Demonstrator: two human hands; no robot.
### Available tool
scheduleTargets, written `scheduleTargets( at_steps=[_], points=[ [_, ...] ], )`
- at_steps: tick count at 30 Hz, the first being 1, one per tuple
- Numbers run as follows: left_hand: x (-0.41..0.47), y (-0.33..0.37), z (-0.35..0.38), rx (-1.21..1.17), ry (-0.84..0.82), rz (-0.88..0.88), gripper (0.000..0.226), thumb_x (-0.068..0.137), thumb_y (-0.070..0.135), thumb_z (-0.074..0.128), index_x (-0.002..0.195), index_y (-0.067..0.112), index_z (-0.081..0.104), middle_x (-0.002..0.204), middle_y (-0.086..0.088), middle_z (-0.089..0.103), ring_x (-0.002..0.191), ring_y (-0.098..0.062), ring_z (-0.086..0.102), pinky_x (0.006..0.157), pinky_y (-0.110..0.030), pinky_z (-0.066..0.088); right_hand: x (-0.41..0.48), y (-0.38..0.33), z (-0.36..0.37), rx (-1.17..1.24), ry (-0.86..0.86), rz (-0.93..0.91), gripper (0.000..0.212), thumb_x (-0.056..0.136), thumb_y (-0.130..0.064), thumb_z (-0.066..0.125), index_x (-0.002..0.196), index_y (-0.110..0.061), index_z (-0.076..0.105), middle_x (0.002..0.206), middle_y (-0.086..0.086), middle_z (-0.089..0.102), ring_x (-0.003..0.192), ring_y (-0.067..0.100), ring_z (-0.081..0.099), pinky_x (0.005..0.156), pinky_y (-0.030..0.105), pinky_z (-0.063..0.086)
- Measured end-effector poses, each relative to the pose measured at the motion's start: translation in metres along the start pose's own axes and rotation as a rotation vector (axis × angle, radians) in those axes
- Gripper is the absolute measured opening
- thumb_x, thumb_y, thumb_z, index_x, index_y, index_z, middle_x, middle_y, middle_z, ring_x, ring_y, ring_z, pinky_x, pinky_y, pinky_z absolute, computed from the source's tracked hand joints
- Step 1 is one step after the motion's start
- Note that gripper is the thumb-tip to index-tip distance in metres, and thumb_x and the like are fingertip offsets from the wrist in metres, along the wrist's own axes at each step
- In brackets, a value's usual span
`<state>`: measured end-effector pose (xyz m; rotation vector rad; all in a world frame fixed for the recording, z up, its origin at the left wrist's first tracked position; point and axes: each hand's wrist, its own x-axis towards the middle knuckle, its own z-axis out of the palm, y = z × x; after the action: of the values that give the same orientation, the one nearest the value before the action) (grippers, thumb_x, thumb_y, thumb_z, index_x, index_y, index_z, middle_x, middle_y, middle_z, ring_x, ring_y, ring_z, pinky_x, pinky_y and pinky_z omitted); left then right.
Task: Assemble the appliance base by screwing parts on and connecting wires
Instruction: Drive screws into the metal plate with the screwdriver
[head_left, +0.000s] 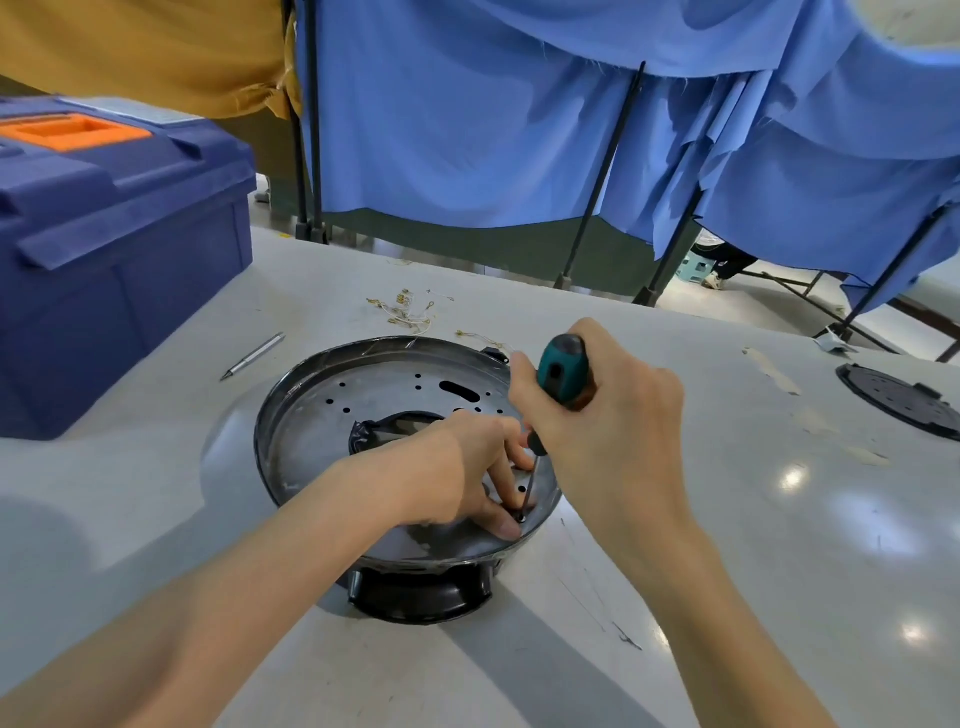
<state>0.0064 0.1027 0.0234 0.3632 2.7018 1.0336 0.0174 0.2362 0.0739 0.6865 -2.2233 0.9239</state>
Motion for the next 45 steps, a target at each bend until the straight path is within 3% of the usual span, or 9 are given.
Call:
scheduleTargets(
  at_steps=[4,10,18,22,27,31,34,39,45],
  points=[
    [-0.003,0.0,-0.002,-0.036,0.001,0.012,0.043,0.069,0.024,0.088,0.091,0.033,0.052,0.08,0.024,0.068,0.1,-0.007,0.06,0.083,-0.021,0.045,0.005,0.009,-0.01,0.3,-0.249,0.141,0.039,0.091,-0.035,0.066,0.125,-0.042,0.048,0.081,-0.005,0.062,0.069,0.017,0.067,0.066,0.03,0.059],
    [-0.004,0.0,-0.003,-0.047,-0.006,0.021,0.036,0.07,0.021,0.088,0.08,0.031,0.054,0.104,0.013,0.069,0.107,-0.011,0.06,0.094,-0.032,0.048,0.02,0.025,-0.037,0.466,-0.522,0.093,0.031,0.096,-0.008,0.056,0.121,-0.026,0.053,0.112,-0.003,0.064,0.092,0.008,0.072,0.08,0.019,0.057],
    [-0.002,-0.004,-0.003,0.063,0.008,0.126,0.03,0.072,0.029,0.085,0.1,0.024,0.076,0.102,0.036,0.053,0.104,0.001,0.049,0.071,-0.003,0.032,0.007,0.023,-0.027,0.137,-0.075,0.108,0.032,0.082,-0.024,0.074,0.088,-0.031,0.043,0.07,-0.002,0.059,0.055,0.025,0.066,0.048,0.038,0.056],
    [-0.003,-0.004,-0.004,0.034,-0.025,0.116,0.042,0.072,0.028,0.085,0.111,0.022,0.069,0.075,0.058,0.045,0.088,0.007,0.05,0.068,-0.001,0.032,0.001,0.02,-0.02,0.076,-0.14,0.029,0.021,0.09,-0.03,0.063,0.102,-0.034,0.047,0.062,0.001,0.052,0.052,0.021,0.062,0.052,0.041,0.055],
    [-0.001,-0.006,-0.002,-0.077,-0.017,0.041,0.049,0.068,0.023,0.088,0.104,0.032,0.056,0.065,0.042,0.059,0.079,0.01,0.054,0.068,-0.016,0.04,0.017,0.023,-0.04,0.107,-0.473,0.05,0.038,0.09,-0.04,0.055,0.126,-0.042,0.045,0.134,-0.016,0.051,0.106,0.0,0.06,0.096,0.018,0.049],
    [0.0,-0.005,-0.002,-0.085,-0.004,0.013,0.048,0.067,0.023,0.089,0.092,0.037,0.051,0.067,0.033,0.064,0.089,0.003,0.06,0.075,-0.017,0.044,0.017,0.018,-0.049,0.325,-0.51,0.017,0.053,0.084,-0.026,0.071,0.131,-0.041,0.055,0.103,-0.012,0.069,0.083,0.007,0.073,0.082,0.02,0.057],
    [-0.001,-0.005,-0.002,-0.04,0.007,0.048,0.039,0.067,0.025,0.089,0.089,0.036,0.059,0.081,0.033,0.064,0.097,-0.001,0.059,0.074,-0.011,0.04,0.014,0.016,-0.037,0.223,-0.3,0.014,0.023,0.078,-0.028,0.077,0.098,-0.027,0.066,0.082,-0.002,0.067,0.064,0.017,0.072,0.064,0.031,0.06],
    [-0.001,-0.007,-0.002,0.094,0.038,0.169,0.025,0.073,0.03,0.084,0.096,0.024,0.078,0.12,0.022,0.053,0.101,0.005,0.045,0.074,-0.004,0.032,0.012,0.021,-0.022,-0.016,-0.038,0.115,0.035,0.086,-0.038,0.07,0.075,-0.011,0.051,0.06,0.007,0.055,0.055,0.034,0.063,0.051,0.046,0.053],
    [-0.001,-0.006,-0.002,0.019,0.025,0.105,0.039,0.071,0.029,0.086,0.106,0.025,0.07,0.084,0.033,0.057,0.086,0.016,0.049,0.068,-0.003,0.033,0.015,0.025,-0.031,0.401,-0.401,0.108,0.038,0.091,-0.027,0.064,0.127,-0.035,0.055,0.113,-0.009,0.06,0.087,0.01,0.07,0.081,0.021,0.057]
  ],
)
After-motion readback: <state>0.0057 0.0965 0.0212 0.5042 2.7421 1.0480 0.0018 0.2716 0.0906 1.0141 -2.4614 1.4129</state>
